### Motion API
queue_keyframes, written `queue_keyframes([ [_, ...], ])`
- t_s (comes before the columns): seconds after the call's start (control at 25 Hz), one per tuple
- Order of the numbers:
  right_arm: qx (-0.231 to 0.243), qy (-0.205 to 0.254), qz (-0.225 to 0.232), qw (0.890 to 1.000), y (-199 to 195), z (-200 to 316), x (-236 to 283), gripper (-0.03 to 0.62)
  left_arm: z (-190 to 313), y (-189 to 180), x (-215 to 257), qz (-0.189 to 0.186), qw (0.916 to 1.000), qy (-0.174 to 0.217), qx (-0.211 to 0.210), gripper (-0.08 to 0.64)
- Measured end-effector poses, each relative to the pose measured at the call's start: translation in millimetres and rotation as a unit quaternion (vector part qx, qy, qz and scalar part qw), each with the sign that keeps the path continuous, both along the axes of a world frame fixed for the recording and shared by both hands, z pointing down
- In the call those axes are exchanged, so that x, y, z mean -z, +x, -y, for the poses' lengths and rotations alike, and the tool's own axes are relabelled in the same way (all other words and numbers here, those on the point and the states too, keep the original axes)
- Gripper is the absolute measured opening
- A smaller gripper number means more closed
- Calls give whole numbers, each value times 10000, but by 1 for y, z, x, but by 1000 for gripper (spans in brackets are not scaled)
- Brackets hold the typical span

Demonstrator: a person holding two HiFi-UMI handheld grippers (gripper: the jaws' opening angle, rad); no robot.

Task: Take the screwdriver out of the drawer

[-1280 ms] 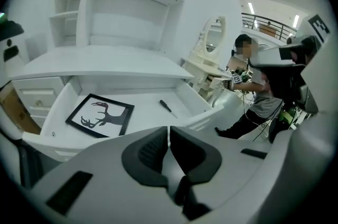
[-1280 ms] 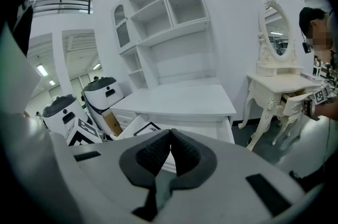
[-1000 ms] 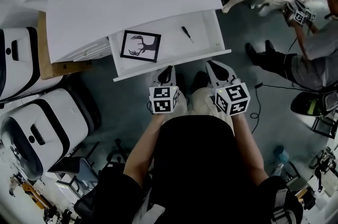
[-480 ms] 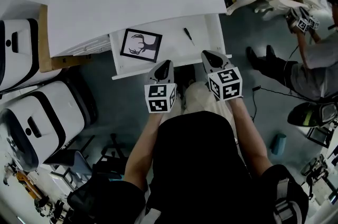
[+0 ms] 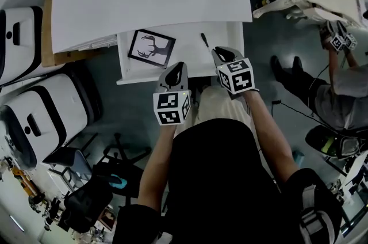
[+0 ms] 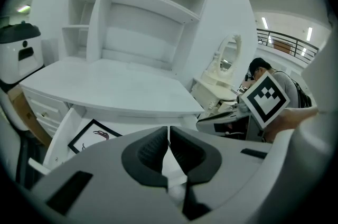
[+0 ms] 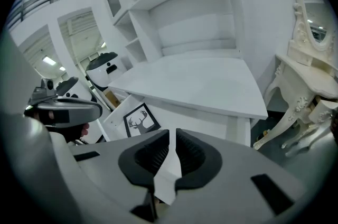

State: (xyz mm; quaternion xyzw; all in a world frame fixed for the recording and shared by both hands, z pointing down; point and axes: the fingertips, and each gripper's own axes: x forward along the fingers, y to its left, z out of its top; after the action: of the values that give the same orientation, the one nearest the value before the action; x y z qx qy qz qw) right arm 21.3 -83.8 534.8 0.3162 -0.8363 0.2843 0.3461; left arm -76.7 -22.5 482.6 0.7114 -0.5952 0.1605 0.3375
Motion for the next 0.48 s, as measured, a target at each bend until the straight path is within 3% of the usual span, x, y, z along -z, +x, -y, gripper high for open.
queue_keyframes([
  [0.48, 410, -605, -154, 9972, -14, 37, -75, 80, 30, 3, -13, 61, 9991, -175, 373, 32],
])
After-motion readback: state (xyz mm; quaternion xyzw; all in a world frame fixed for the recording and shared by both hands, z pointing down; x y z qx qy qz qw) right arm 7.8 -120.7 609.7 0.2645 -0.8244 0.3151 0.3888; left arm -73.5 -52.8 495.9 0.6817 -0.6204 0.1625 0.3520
